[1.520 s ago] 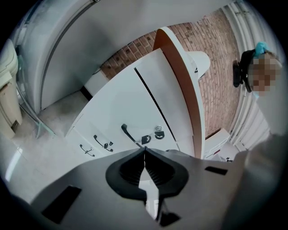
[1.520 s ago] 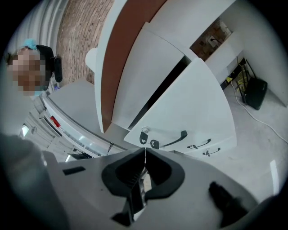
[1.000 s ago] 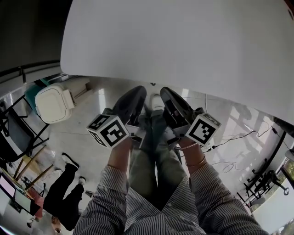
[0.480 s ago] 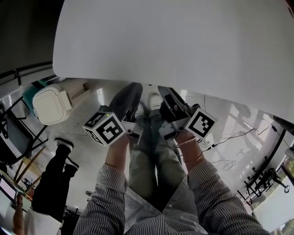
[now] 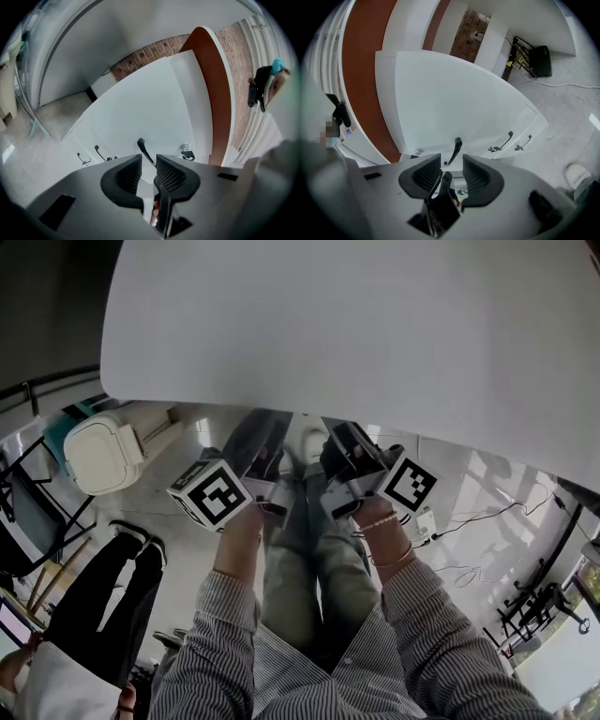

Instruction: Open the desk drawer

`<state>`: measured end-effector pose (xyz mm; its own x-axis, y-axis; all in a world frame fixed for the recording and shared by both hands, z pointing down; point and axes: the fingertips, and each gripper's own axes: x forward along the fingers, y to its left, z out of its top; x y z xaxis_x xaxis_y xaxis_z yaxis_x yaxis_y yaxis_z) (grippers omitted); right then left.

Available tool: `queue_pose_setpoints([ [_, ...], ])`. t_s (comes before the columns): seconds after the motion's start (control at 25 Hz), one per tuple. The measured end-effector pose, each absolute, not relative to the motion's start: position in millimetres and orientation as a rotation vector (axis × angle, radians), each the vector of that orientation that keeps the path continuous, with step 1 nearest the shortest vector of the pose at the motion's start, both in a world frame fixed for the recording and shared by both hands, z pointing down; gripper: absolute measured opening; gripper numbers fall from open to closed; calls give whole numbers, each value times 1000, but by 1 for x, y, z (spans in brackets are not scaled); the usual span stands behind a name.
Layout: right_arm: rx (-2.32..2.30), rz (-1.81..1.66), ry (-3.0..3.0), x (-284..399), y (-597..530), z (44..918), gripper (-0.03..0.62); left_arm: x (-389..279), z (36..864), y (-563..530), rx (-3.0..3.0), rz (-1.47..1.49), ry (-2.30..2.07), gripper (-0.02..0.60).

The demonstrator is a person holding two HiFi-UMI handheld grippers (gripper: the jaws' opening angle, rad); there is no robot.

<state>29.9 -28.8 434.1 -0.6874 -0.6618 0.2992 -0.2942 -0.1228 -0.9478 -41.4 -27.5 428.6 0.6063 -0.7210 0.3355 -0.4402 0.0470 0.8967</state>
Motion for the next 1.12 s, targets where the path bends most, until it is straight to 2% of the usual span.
queue_pose_setpoints([
  [0.12,-1060,-1887,1859,31,-32,440,143,-40,434,-35,1552,-328,-985,122],
  [0.28,-1022,-1874,1885,30,-34,437,143,-38,436,-39,1530,-352,-988,132],
  [0.64,-1021,-1864,1884,33,-39,436,140,-37,436,-44,1530,-339,-972,130],
  [0.8,-998,-1857,1887,31,-41,434,120,-37,435,-45,1547,-349,-960,130],
  [0.96,-1015,-1855,1881,33,-40,435,72,-34,434,-44,1542,-375,-934,123],
  [1.12,-1011,-1848,1884,35,-40,437,70,-35,437,-44,1541,-364,-935,94],
])
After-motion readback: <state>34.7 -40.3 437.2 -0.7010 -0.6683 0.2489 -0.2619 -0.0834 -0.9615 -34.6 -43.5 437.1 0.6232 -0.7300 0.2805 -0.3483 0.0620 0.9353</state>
